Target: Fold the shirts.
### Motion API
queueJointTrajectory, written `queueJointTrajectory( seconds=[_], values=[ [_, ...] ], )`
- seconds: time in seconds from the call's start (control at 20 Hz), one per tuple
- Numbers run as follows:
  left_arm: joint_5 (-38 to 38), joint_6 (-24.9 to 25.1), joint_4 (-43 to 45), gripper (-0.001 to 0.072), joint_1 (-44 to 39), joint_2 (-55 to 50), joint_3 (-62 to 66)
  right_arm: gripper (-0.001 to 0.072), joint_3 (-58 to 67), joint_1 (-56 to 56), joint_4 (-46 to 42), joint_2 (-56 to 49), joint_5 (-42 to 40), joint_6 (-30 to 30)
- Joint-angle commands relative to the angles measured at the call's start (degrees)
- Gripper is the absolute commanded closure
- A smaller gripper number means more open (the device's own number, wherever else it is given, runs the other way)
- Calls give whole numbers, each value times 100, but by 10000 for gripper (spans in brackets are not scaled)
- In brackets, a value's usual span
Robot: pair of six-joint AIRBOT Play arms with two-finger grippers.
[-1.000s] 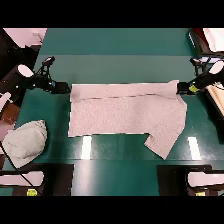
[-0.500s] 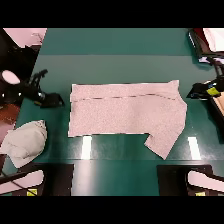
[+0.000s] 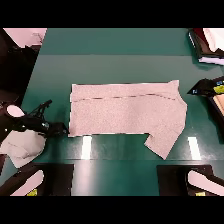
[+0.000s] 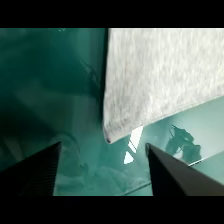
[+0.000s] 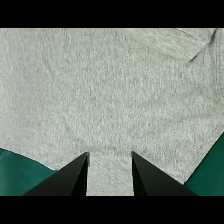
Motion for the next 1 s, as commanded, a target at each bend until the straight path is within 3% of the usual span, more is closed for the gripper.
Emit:
queueJointTrajectory(
  seconds=[0.0,0.3,0.35,0.45,0.55,0.6,0.65,0.95],
  values=[
    [299,214,-535,90,-4,107,-426,412,-2,151,52,28,4,-20],
    [863,155,-798,91,-216,105,-498,411,-2,212,50,28,20,-17],
    [964,136,-833,144,-317,107,-498,412,-2,199,48,28,46,-17],
    [1169,103,-970,427,-531,105,-498,411,-2,201,46,28,107,-17],
    [1226,101,-1038,464,-763,105,-498,411,-4,201,13,28,208,-17],
    [1191,101,-1034,521,-835,107,-496,411,-9,201,-61,28,291,-17],
    [1123,114,-1032,676,-848,107,-492,411,-42,199,-223,33,350,-15],
    [970,105,-999,685,-846,107,-101,411,-2127,-730,-442,619,72,-15]
  ],
)
